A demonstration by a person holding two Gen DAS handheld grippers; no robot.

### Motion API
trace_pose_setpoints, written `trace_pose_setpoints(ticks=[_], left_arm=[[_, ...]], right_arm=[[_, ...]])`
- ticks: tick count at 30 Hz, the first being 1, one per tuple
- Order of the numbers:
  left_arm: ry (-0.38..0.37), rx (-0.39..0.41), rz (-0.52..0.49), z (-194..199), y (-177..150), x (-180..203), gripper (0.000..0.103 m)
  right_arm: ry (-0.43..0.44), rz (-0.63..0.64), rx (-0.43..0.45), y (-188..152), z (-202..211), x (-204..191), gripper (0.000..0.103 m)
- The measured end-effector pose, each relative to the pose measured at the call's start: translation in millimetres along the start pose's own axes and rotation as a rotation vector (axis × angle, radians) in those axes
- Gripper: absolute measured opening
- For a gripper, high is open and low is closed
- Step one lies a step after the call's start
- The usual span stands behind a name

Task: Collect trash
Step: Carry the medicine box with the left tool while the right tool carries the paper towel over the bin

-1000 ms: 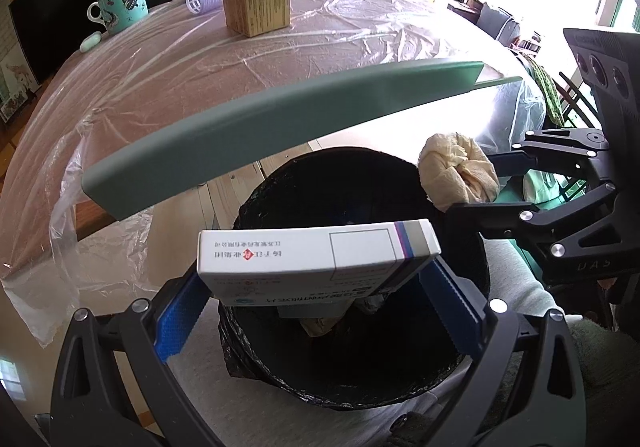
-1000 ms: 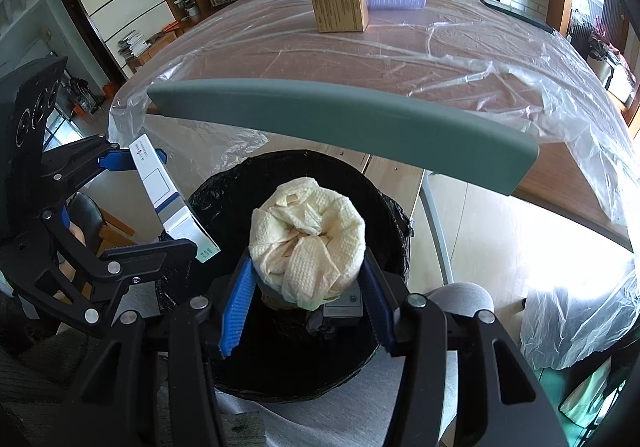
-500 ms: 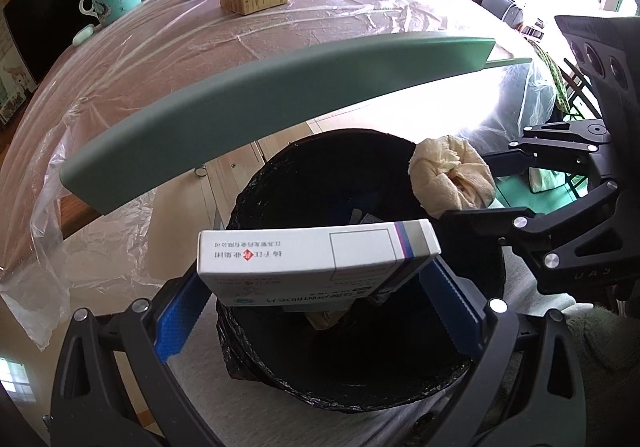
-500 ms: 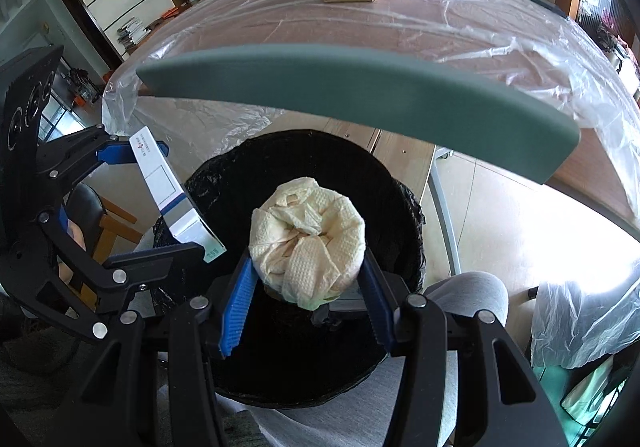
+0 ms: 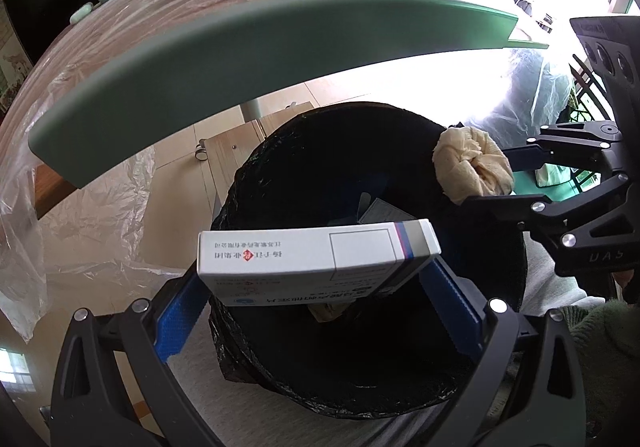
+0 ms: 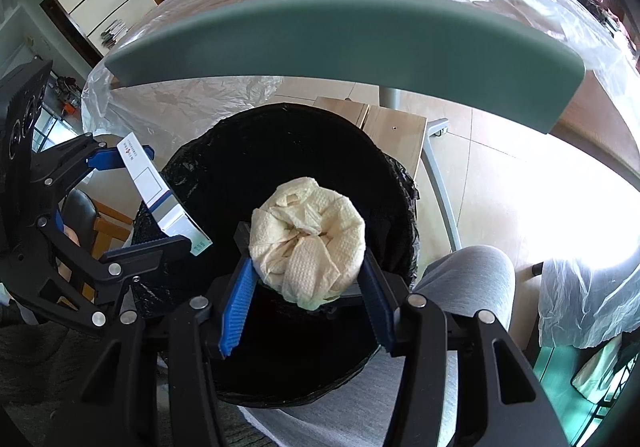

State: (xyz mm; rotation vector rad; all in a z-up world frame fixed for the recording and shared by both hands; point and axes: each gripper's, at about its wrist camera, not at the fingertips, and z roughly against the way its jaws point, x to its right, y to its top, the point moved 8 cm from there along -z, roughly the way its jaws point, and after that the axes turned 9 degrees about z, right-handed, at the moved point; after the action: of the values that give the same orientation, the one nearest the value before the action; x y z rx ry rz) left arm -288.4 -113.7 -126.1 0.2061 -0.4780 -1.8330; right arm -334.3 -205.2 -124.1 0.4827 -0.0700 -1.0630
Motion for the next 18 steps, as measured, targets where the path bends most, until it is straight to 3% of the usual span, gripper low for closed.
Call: trace_pose_setpoints(ticks=[18], left_arm=[[0.029,-0.054,-0.017,-30,-9,-2,0.1]], right_arm=[[-0.015,0.01,-0.053,-9,-17,2,0.051]])
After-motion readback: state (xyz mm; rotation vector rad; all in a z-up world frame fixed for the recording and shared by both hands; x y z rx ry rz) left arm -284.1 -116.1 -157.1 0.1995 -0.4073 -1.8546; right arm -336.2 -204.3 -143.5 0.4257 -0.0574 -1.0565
